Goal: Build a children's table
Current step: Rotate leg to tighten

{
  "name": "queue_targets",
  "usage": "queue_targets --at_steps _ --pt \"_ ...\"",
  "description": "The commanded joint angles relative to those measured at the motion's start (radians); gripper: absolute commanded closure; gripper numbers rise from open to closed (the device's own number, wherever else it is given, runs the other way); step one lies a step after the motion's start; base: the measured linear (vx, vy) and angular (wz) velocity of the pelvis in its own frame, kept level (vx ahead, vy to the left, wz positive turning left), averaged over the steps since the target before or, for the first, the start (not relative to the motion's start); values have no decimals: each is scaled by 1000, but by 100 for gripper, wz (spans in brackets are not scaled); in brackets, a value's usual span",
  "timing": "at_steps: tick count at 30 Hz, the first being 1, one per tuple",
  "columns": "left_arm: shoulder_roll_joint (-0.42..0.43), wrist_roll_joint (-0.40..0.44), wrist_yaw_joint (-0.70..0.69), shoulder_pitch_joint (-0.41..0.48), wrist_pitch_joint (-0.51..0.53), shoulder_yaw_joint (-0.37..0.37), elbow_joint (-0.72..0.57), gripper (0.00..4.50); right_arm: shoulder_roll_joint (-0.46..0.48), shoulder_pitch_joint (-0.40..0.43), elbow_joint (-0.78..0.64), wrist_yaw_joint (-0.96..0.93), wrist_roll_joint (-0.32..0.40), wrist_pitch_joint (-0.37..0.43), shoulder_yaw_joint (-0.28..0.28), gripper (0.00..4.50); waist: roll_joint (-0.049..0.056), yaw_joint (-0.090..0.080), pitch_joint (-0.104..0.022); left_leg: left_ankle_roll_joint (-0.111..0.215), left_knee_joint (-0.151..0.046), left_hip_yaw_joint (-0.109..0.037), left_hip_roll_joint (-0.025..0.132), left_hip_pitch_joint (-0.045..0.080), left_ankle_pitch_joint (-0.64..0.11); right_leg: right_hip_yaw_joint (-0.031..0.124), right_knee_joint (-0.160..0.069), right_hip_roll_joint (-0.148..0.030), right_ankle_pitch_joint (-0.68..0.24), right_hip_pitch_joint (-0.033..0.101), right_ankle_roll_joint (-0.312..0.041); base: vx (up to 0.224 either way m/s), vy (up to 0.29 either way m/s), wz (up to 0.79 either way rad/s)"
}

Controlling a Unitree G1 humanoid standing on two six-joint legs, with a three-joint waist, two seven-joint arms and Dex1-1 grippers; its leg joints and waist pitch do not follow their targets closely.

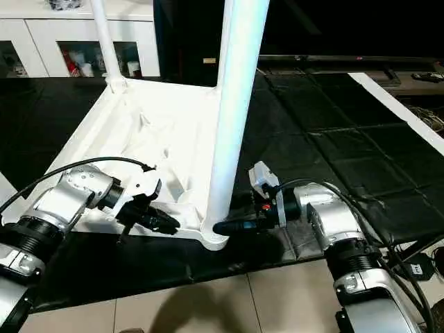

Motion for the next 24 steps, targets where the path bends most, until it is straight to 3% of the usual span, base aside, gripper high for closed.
queue_targets --at_steps 1,5,12,15,17,19,20,21,24 --pt "-18 3 -30 -1 -12 -40 -25 450 -2 -6 10 23 -1 -7 14 194 5 -2 -69 46 -50 13 8 -3 -150 40 -55 -65 -197 62 -213 0 0 0" --pt "-20 5 -24 1 -10 -39 -26 450 0 -7 17 26 2 -10 19 234 4 0 -69 48 -49 13 8 -3 -143 40 -54 -65 -192 62 -212 0 0 0" --pt "-43 3 28 8 17 -25 -22 450 20 41 -48 -2 27 43 13 246 5 4 -69 50 -48 14 8 -3 -131 41 -55 -64 -183 62 -207 0 0 0" --pt "-97 -2 129 3 84 1 -12 450 71 75 -62 -155 12 61 -11 248 3 9 -68 44 -50 15 9 -1 -143 41 -57 -65 -212 59 -198 0 0 0" --pt "-130 -3 184 -2 113 14 -1 450 109 82 -49 -274 -19 50 -24 249 1 6 -55 19 -56 12 3 6 -224 38 -78 -69 -392 52 -151 0 0 0" --pt "-167 1 247 -12 137 25 15 450 149 83 -36 -382 -40 60 -37 251 0 1 -51 4 -58 9 -1 10 -261 35 -92 -70 -504 48 -110 -27 -1 -2" --pt "-204 8 311 -24 161 33 29 450 190 80 -26 -483 -58 79 -47 253 -2 -13 -50 -3 -55 5 -6 13 -285 30 -106 -72 -609 45 -63 -61 7 -3" --pt "-220 9 337 -30 174 38 36 450 206 76 -23 -517 -60 91 -53 253 0 -16 -50 -4 -56 2 -6 14 -288 28 -109 -73 -626 44 -53 -61 7 -3" --pt "-296 4 457 -58 236 69 63 450 290 49 -12 -681 -64 156 -88 255 0 -47 -50 0 -57 -5 -12 5 -316 12 -123 -68 -659 49 -20 -55 23 -10"
